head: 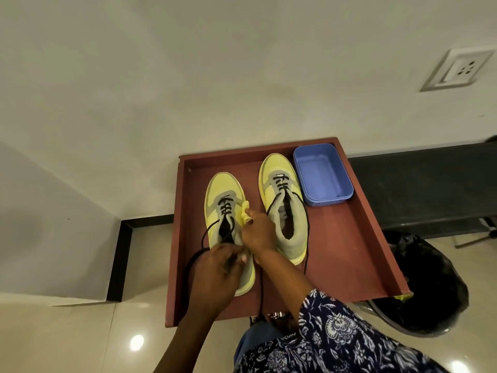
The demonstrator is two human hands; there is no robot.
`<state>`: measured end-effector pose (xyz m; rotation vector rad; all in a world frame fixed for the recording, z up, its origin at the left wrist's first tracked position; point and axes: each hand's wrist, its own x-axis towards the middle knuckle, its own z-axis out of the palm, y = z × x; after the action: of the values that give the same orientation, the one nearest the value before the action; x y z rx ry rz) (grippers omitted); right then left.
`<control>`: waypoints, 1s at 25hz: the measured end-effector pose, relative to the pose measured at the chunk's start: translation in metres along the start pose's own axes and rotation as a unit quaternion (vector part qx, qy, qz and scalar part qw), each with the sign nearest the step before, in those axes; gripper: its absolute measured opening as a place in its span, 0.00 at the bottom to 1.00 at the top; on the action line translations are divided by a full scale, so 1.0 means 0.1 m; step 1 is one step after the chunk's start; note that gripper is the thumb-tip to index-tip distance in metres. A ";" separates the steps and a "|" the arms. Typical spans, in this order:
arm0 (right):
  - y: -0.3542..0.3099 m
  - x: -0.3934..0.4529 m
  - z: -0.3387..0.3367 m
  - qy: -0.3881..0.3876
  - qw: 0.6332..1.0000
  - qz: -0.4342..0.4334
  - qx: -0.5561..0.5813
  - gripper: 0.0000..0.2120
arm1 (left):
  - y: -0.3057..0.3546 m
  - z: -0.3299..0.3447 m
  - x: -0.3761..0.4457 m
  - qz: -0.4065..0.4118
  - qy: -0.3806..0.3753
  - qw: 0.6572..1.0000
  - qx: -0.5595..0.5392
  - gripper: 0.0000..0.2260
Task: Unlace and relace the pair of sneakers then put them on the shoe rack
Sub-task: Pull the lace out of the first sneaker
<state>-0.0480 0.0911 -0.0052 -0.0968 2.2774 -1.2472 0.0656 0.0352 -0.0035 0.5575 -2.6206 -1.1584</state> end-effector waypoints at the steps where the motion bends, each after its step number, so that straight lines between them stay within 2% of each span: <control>1: -0.03 -0.01 -0.04 0.006 1.000 -0.015 -0.003 0.20 | 0.07 0.02 0.09 -0.031 0.029 0.999 -0.026 0.06; 3: -0.09 0.00 -0.11 0.025 0.999 -0.041 -0.002 0.19 | 0.18 0.09 0.28 -0.117 0.075 0.986 -0.095 0.06; 5: -0.15 0.02 -0.20 0.048 0.997 -0.067 0.010 0.17 | 0.29 0.19 0.50 -0.196 0.082 0.954 -0.213 0.09; 7: -0.19 0.06 -0.33 0.060 0.994 -0.083 0.033 0.14 | 0.40 0.29 0.69 -0.229 0.084 0.925 -0.291 0.11; 11: -0.22 0.16 -0.66 0.081 0.991 -0.108 0.021 0.12 | 0.70 0.46 0.96 -0.237 0.099 0.920 -0.296 0.11; 17: -0.02 0.48 -1.21 0.121 0.990 -0.065 0.015 0.14 | 1.01 0.97 1.33 -0.234 0.063 0.915 -0.323 0.12; 20: 0.13 0.65 -1.46 0.142 0.989 -0.044 0.023 0.13 | 1.19 1.23 1.49 -0.226 0.036 0.931 -0.283 0.13; 23: 0.27 0.79 -1.66 0.146 0.988 -0.026 0.035 0.12 | 1.28 1.48 1.63 -0.222 -0.002 0.947 -0.232 0.07; 25: 0.37 0.88 -1.71 0.148 0.988 -0.010 0.042 0.11 | 1.28 1.59 1.68 -0.230 -0.016 0.949 -0.214 0.08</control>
<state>-0.1993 0.2151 0.0019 0.1027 2.4715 -1.4480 -0.1735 0.1481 -0.0051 1.0874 -2.2054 -1.8190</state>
